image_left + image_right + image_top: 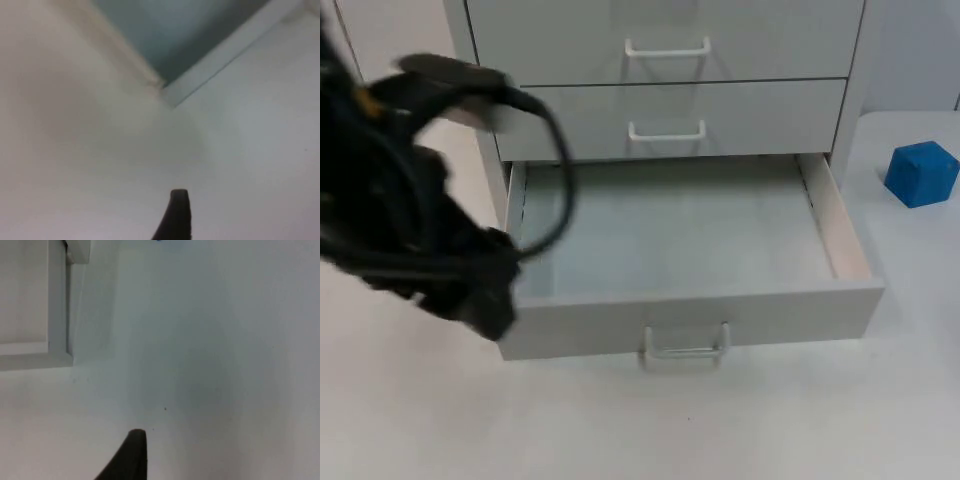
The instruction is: Open the drawer with the left hand, place the block into the drawer with the right hand, then close the drawer with the left hand.
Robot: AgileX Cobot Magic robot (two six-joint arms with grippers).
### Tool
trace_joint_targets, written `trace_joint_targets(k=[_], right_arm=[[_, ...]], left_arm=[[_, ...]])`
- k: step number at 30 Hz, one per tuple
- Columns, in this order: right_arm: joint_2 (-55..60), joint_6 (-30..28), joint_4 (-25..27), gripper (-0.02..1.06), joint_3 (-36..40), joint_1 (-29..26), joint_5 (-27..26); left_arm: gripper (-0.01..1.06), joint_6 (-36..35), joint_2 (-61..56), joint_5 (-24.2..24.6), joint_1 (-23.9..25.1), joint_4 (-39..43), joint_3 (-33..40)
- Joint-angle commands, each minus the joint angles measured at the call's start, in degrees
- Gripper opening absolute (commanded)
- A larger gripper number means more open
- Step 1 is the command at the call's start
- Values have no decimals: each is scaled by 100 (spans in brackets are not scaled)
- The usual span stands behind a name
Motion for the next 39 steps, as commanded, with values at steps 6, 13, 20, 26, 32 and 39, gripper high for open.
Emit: trace_joint_targets(k=[6, 13, 20, 26, 32, 39], right_arm=[[-14, -54, 100, 104, -65, -6, -24], [-14, -54, 120, 104, -65, -6, -24], [-14, -54, 120, 104, -65, -6, -24], [-14, -54, 118, 104, -65, -6, -40], [-14, -54, 118, 104, -65, -6, -52], [-14, -54, 118, 104, -65, -6, -52]], left_arm=[[74, -34, -929, -87, 1420, -486, 654], [74, -43, -1723, 48, 2181, -430, 788], [75, -43, -2202, 168, 2283, -182, 788], [104, -82, -2568, 186, 2283, -169, 788], [105, -162, -3107, 365, 2283, -169, 788], [105, -333, -3769, 476, 2283, -169, 788]])
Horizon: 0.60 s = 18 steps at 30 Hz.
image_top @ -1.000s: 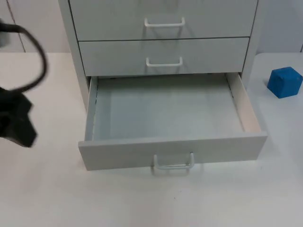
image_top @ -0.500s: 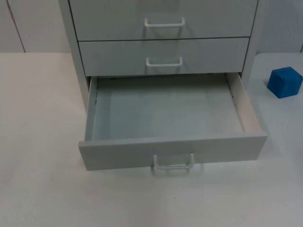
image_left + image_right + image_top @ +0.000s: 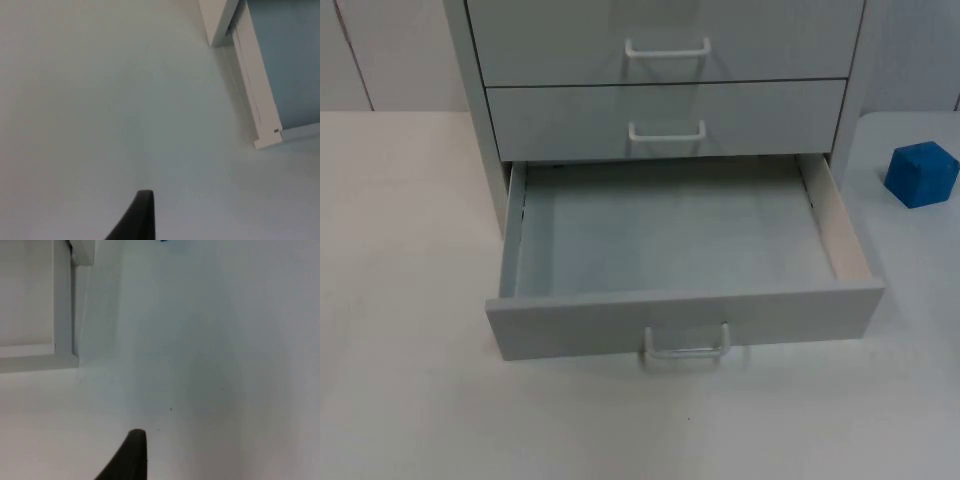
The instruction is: Open the drawer with the left hand, place the block into the drawer with the right hand, then close the drawer with the left hand.
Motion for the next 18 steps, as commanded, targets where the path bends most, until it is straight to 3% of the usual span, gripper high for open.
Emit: trace_joint_targets(k=[1, 18], right_arm=[[-14, -54, 9, 104, -65, -6, -52], [0, -151, -9, 104, -65, -6, 13]], left_arm=[[105, -75, -259, 165, 27, 36, 14], [105, -89, -866, 316, 27, 50, 14]])
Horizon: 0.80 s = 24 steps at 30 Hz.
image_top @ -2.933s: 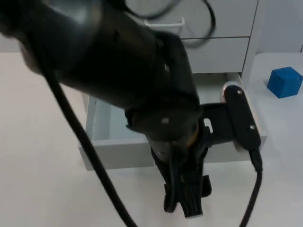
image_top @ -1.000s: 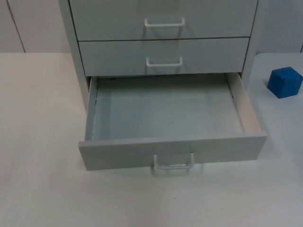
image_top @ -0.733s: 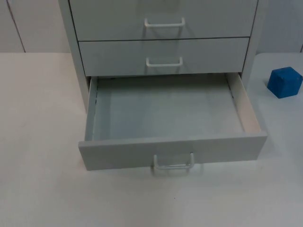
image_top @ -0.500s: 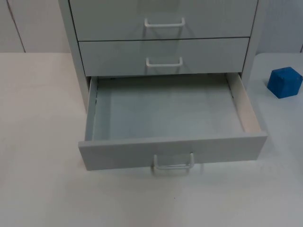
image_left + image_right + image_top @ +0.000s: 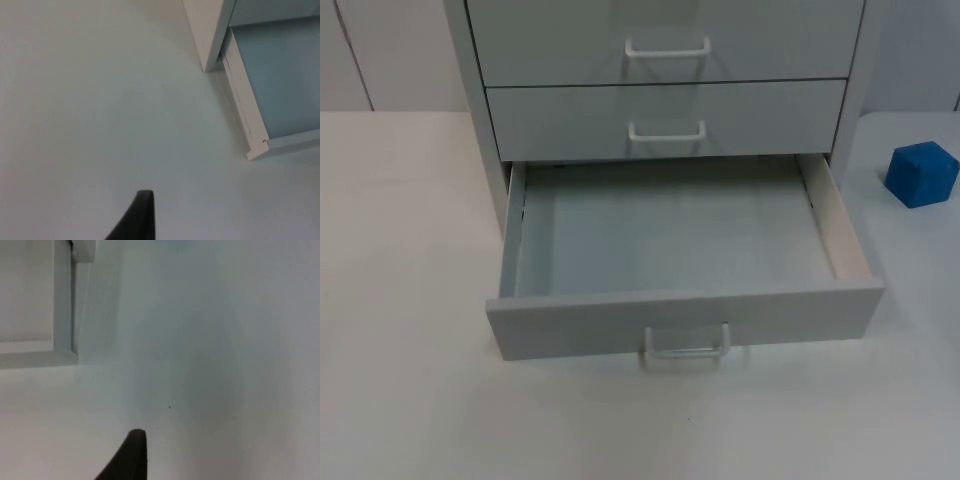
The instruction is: Open the drawer with the left hand, place the block into the drawer with the right hand, then close the drawer with the left hand.
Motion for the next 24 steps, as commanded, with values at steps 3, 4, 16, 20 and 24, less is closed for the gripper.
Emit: trace_joint_targets(k=[3, 4, 16, 20, 24], right_arm=[[233, -173, -9, 104, -219, -6, -8], [312, -173, -9, 104, -280, -6, -8], [3084, -197, -152, 104, -2508, -6, 53], [3972, -252, -152, 104, -3268, -6, 50], [5072, -626, -99, 104, -4148, -6, -102]], left_arm=[[105, -65, -44, 84, 27, -60, 14], [105, -65, -44, 126, 27, -60, 14], [105, -65, -44, 238, 27, -118, 14], [105, -65, -44, 229, 27, -182, 14], [105, -65, -44, 205, 27, -183, 14]])
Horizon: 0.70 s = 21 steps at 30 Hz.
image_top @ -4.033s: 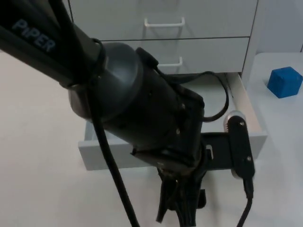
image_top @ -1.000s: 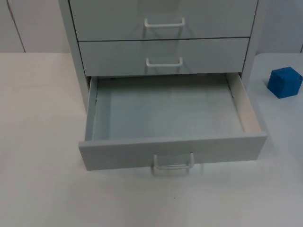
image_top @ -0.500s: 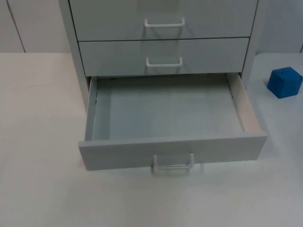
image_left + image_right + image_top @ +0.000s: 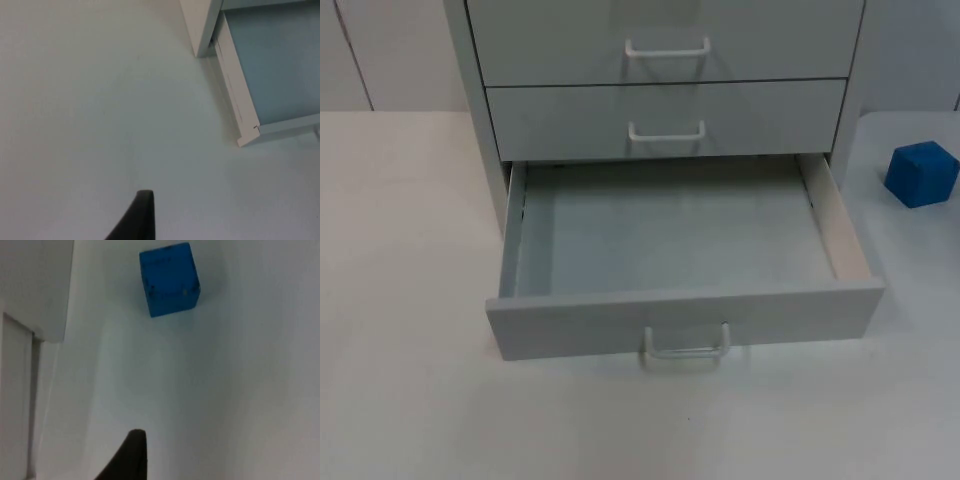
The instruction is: Open the drawer with the left hand, place the block into the drawer with the right hand, then close the drawer with the left hand.
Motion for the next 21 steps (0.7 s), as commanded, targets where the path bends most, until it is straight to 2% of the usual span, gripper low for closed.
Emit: trace_joint_targets(k=[1, 2, 7, 8, 14, 21], right_arm=[[785, -263, 9, 104, -722, 7, -91], [785, -263, 9, 104, -722, 7, -91], [1993, -630, 14, 104, -1798, 232, -118], [1993, -630, 14, 104, -1798, 232, -118], [3184, -684, -45, 104, -2956, 532, -243], [3795, -684, -45, 104, -3428, 509, -277]], left_arm=[[105, -34, -44, -23, 27, -70, 14], [105, -34, -44, -23, 27, -70, 14], [105, -22, -44, -23, 27, -60, 14], [105, -22, -44, -23, 27, -60, 14], [105, -22, -44, -23, 27, -71, 14], [105, -22, -44, -23, 27, -71, 14]])
